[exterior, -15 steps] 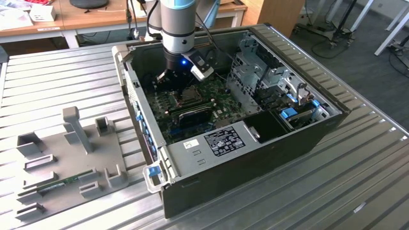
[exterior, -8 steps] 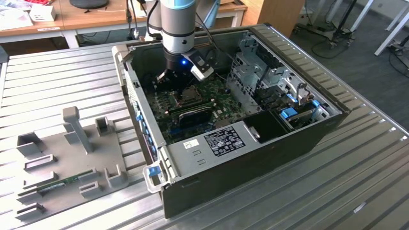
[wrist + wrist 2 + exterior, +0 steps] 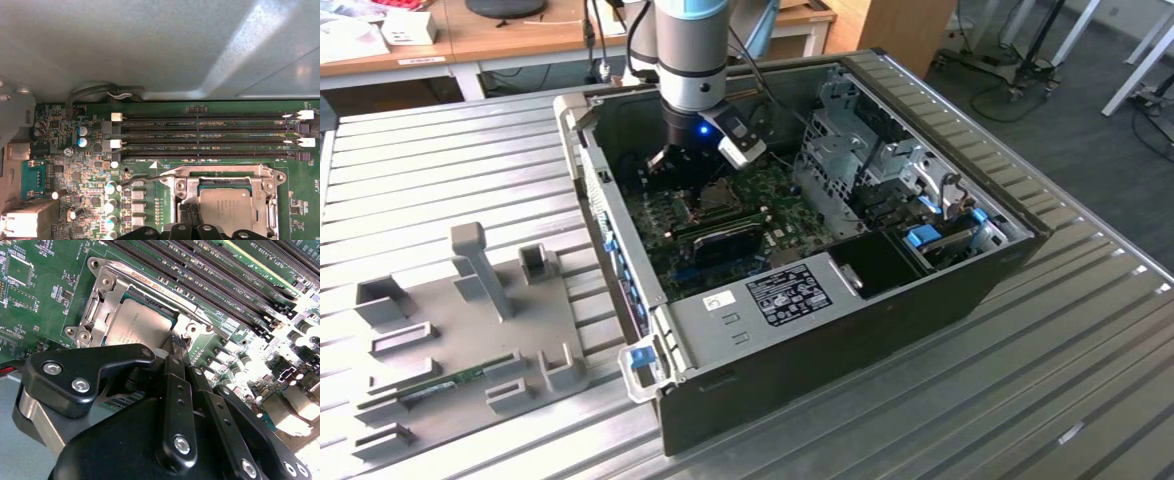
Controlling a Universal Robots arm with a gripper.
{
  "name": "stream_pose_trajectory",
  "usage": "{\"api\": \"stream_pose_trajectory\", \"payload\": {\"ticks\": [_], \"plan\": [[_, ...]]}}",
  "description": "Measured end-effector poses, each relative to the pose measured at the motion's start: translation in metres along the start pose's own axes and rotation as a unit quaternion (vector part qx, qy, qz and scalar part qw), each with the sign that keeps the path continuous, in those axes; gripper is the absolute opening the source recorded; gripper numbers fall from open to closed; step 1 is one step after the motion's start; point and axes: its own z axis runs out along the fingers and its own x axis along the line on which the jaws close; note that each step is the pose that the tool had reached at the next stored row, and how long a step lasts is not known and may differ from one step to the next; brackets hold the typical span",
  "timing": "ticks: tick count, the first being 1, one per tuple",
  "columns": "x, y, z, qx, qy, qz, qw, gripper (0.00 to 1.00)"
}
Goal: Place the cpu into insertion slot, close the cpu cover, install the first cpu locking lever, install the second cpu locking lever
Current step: 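Close the cpu cover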
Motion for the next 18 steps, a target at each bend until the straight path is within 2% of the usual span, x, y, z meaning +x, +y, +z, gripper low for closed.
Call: {"api": "stream_pose_trajectory", "payload": {"ticks": [15, 18], "plan": [[0.0002, 0.0, 0.0001, 0.0, 0.0, 0.0, 1.0, 0.1], [-0.0003, 0.0006, -0.0009, -0.0009, -0.0006, 0.0, 1.0, 0.1]]}}
